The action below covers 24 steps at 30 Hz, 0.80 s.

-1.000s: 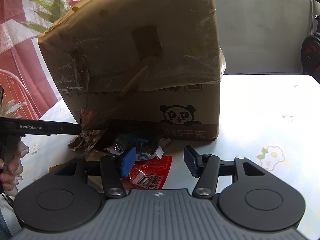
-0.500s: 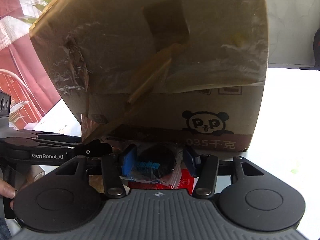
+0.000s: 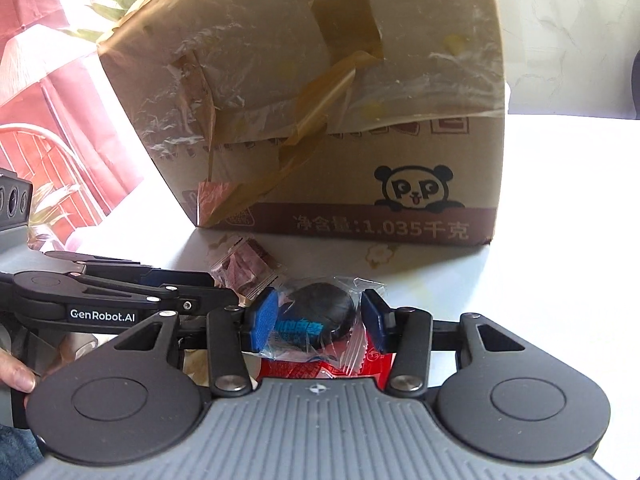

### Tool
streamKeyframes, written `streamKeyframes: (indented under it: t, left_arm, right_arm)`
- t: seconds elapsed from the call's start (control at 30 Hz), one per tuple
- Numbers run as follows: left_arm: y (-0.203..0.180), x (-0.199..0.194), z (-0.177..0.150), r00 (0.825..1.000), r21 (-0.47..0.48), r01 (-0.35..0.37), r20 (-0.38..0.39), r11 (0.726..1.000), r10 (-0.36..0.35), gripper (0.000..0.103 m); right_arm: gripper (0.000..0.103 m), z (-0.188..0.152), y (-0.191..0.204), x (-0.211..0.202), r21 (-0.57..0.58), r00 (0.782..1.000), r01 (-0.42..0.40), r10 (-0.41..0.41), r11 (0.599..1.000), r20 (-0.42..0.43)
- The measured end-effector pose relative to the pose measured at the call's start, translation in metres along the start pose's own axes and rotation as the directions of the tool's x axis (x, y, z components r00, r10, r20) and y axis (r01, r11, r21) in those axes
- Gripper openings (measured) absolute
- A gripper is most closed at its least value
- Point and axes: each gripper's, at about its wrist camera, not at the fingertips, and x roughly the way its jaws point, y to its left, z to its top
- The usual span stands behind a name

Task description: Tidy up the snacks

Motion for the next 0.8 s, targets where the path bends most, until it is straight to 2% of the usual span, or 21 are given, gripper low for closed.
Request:
streamKeyframes:
  t: [0.13, 0.4, 0.47, 0.53, 0.6, 0.67, 0.8]
  left_arm:
    - [-0.003, 0.000, 0.002, 1.000, -0.004, -0.017, 0.011, 1.000, 0.017, 0.041]
    - [0.019, -0.049, -0.003, 0.984, -0.146, -0.081, 0.148, 0.986, 0.103, 0.042]
    - [0.018, -0.057, -0.009, 0.981, -0.160, -0.099, 0.147, 0.982, 0.123, 0.043]
    - [0.015, -0.063, -0.015, 0.982, -0.160, -0.114, 0.132, 0.981, 0.136, 0.043]
    - [0.013, -0.073, -0.025, 0.983, -0.146, -0.130, 0.110, 0.981, 0.147, 0.043]
    - [0.008, -0.074, -0.031, 0.982, -0.123, -0.151, 0.095, 0.981, 0.163, 0.053]
    - [0.009, -0.077, -0.039, 0.977, -0.110, -0.194, 0.065, 0.975, 0.202, 0.065]
  right_arm:
    - [0.049, -0.003, 0.003, -0.011, -0.005, 1.000, 0.002, -0.002, 1.000, -0.006]
    - [0.051, -0.004, 0.002, -0.034, -0.028, 0.994, 0.092, -0.090, 0.995, 0.056]
    - [0.053, -0.004, 0.001, -0.036, -0.025, 0.995, 0.082, -0.080, 0.996, 0.064]
    - [0.060, -0.004, 0.002, -0.036, -0.030, 0.995, 0.078, -0.076, 0.996, 0.067]
    - [0.060, -0.005, 0.004, -0.034, -0.041, 0.996, 0.074, -0.072, 0.996, 0.061]
    - [0.060, -0.006, 0.007, -0.033, -0.045, 0.996, 0.069, -0.066, 0.997, 0.056]
    - [0.060, -0.008, 0.008, -0.032, -0.042, 0.996, 0.067, -0.065, 0.997, 0.057]
